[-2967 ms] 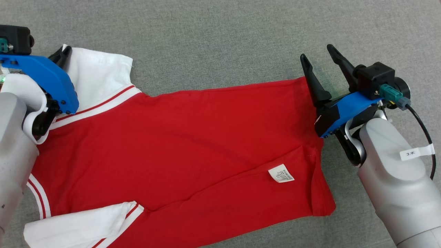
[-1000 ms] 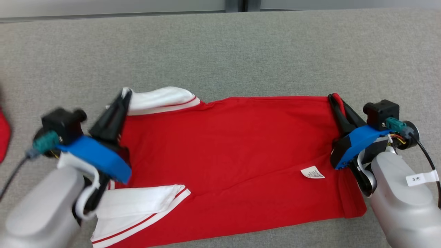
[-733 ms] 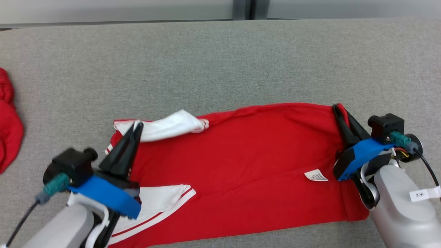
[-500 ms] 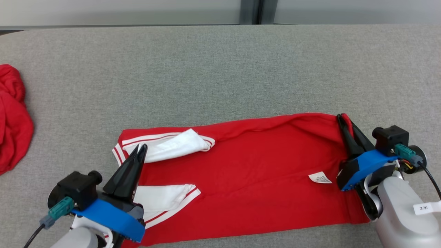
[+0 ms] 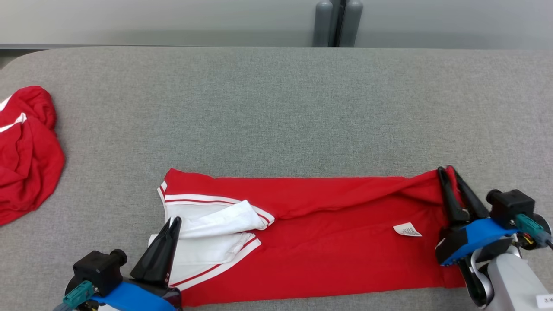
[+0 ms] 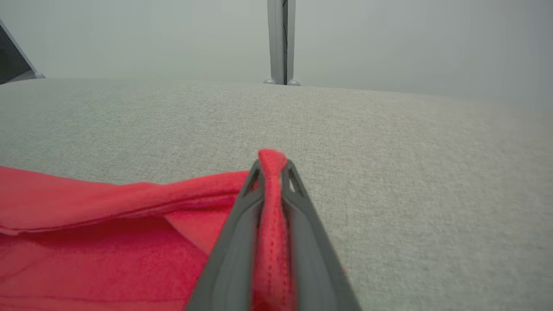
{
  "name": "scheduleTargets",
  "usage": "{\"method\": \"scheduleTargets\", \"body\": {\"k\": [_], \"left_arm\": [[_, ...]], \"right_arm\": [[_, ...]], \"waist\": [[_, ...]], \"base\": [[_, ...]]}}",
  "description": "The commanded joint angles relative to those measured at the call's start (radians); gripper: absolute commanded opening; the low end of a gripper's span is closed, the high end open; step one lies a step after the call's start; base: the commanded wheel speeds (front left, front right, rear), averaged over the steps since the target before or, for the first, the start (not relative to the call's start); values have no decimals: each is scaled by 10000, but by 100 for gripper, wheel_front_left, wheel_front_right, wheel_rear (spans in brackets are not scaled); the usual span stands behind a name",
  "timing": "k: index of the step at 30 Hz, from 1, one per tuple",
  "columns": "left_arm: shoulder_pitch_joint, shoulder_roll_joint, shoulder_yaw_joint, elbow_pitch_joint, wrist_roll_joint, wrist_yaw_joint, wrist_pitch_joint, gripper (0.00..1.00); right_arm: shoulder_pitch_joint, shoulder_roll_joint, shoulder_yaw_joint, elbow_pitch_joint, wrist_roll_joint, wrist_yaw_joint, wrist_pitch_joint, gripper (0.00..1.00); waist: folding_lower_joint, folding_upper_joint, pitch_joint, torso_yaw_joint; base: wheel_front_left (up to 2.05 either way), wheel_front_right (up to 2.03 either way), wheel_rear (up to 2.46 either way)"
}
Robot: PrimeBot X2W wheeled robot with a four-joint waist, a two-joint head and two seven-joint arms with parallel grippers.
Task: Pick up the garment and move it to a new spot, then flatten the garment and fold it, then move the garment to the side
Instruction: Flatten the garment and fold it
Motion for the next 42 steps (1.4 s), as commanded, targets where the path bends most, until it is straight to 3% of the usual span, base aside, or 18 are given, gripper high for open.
{"method": "scheduleTargets", "body": {"k": [1,2,7,12,16,22,33,34,35,36,42], "left_arm": [[25,-160,204,33,99,0,-42,74],[84,-275,376,69,171,17,-42,100],[383,-1060,1834,175,1032,-52,-43,100],[820,-2103,3946,-105,3086,-3,-43,100],[1079,-3120,5566,-560,4695,-255,-37,100],[1327,-4197,6950,-477,6481,-561,-35,100],[1076,-5015,7984,408,7703,-1369,-35,100],[1056,-5046,8031,467,7775,-1433,-35,100],[1042,-5075,8072,519,7826,-1461,-35,100],[1030,-5104,8104,553,7865,-1515,-35,100],[1083,-5265,8311,631,8091,-1676,-35,100]], "right_arm": [[294,51,-184,-296,58,1,-32,100],[446,91,-266,-506,49,1,-32,100],[1004,174,-636,-1609,55,1,-33,100],[1078,87,-836,-2009,182,1,-31,100],[863,101,-795,-1245,138,1,105,100],[659,354,-606,98,226,1,244,100],[266,839,-162,2167,190,1,198,100],[253,890,-135,2310,202,3,185,93],[237,931,-121,2410,203,3,161,33],[216,976,-102,2460,225,3,146,0],[212,909,-385,2449,231,-4,27,0]], "waist": [[1,0,-47,13],[1,0,-82,16],[1,0,-233,-82],[1,0,-308,-192],[1,0,-326,-203],[1,0,-247,-210],[1,0,20,-161],[1,0,20,-148],[1,0,16,-137],[1,0,11,-132],[1,0,-84,-179]], "base": [[0,0,0],[0,0,0],[0,0,0],[0,0,0],[0,0,0],[0,0,0],[0,0,0],[0,0,0],[0,0,0],[0,0,0],[0,0,0]]}}
